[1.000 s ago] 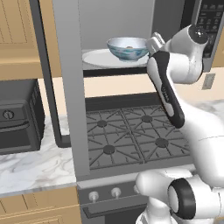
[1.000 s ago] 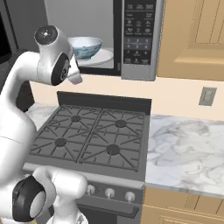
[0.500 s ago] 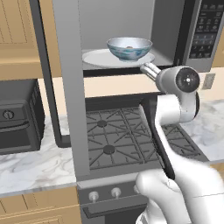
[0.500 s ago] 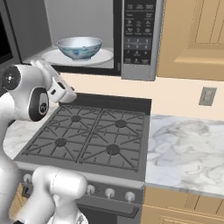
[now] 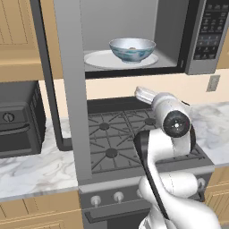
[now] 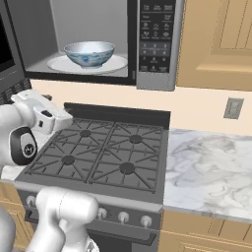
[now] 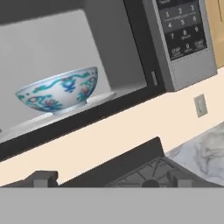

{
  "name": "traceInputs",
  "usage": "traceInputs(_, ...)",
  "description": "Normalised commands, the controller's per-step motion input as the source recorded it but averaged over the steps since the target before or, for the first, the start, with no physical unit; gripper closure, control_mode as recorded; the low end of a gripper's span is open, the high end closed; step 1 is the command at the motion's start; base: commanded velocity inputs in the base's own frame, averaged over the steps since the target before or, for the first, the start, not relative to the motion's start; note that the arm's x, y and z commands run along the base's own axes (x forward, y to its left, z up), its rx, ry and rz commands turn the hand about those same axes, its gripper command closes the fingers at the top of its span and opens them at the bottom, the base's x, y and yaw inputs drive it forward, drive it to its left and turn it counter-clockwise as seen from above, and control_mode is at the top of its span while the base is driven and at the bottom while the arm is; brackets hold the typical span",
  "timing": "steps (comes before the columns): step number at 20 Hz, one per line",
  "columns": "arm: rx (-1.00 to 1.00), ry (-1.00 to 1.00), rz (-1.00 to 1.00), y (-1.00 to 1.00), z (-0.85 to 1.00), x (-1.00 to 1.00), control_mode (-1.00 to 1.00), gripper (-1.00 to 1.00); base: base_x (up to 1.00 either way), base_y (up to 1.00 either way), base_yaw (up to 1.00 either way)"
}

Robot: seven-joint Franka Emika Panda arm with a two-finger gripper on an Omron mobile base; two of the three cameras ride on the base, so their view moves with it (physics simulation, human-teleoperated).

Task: Remove the peach from the bowl and place it on the small plate. Then place the bowl with only the chicken drumstick in the microwave, close the door, and press the start button to microwave the chicken drumstick.

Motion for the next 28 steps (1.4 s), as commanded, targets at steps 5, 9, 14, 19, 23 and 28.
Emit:
traceInputs(5,-0.14,-0.01,0.00,0.29,-0.24,-0.32,-1.00,-1.00,0.00,0.00,0.00)
traceInputs(9,-0.15,-0.03,-0.01,0.87,-0.20,-0.02,-1.00,-1.00,0.00,0.00,0.00)
traceInputs(14,-0.03,-0.24,0.04,0.27,-0.49,0.34,-1.00,-1.00,0.00,0.00,0.00)
traceInputs(19,0.00,-0.31,0.06,0.02,-0.33,0.39,-1.00,-1.00,0.00,0.00,0.00)
traceInputs(23,-0.05,-0.17,0.00,0.28,-0.24,0.00,-1.00,-1.00,0.00,0.00,0.00)
traceInputs(28,-0.09,-0.13,0.00,0.57,-0.27,0.00,-1.00,-1.00,0.00,0.00,0.00)
